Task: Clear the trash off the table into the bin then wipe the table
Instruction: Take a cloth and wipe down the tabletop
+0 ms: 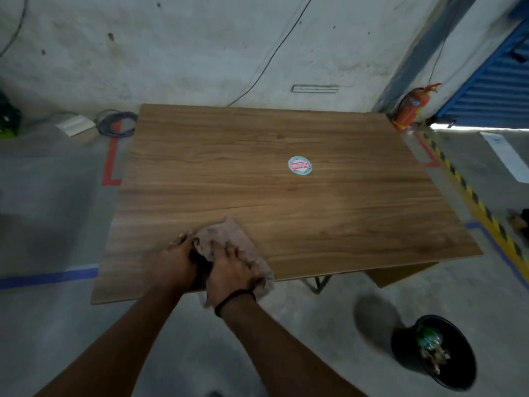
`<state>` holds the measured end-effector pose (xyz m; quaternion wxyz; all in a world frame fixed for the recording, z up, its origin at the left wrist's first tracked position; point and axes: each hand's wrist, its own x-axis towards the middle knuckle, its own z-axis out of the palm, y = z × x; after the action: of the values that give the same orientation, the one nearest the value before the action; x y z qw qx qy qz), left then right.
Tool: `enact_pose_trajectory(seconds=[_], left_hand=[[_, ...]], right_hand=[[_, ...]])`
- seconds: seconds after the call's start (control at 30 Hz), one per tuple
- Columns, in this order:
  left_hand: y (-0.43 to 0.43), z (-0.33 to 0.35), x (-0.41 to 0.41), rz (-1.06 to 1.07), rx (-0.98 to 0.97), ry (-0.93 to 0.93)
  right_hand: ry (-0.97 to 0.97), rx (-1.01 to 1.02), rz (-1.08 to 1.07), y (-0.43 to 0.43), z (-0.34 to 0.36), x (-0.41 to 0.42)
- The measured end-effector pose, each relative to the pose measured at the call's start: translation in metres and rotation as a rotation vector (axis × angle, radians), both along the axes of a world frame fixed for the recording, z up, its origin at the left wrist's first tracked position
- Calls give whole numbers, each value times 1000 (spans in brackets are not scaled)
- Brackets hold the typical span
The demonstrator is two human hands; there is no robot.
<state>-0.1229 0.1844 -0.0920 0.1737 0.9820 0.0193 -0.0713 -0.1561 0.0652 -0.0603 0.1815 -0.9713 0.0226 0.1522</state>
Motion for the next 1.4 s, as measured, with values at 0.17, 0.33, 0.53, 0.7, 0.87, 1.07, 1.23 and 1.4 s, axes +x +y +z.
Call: enact_pose_trajectory(seconds=[0.17,0.33,0.53,0.7,0.87,1.07,1.23,1.4], left_hand=[[-3,12,9,4,174,45],[0,11,47,22,74,-253],[28,-2,87,121,61,13],[28,5,93,93,127,87],[24,18,97,134,142,138],[2,19,118,80,78,-19],[-13,4,126,63,-31,-10],[-15,-4,121,106,-5,-44]], right_hand=[[-221,148,-301,-90,37,73],[-115,-139,-319,-185,14,137],[-29,-290,-305,-96,-37,131],[80,-39,45,33,-14,112],[-40,161,-100,-28,31,159],[-276,-35,-312,-175,18,245],[-40,-275,-178,-156,-30,235],[2,-159,11,-38,-25,193]])
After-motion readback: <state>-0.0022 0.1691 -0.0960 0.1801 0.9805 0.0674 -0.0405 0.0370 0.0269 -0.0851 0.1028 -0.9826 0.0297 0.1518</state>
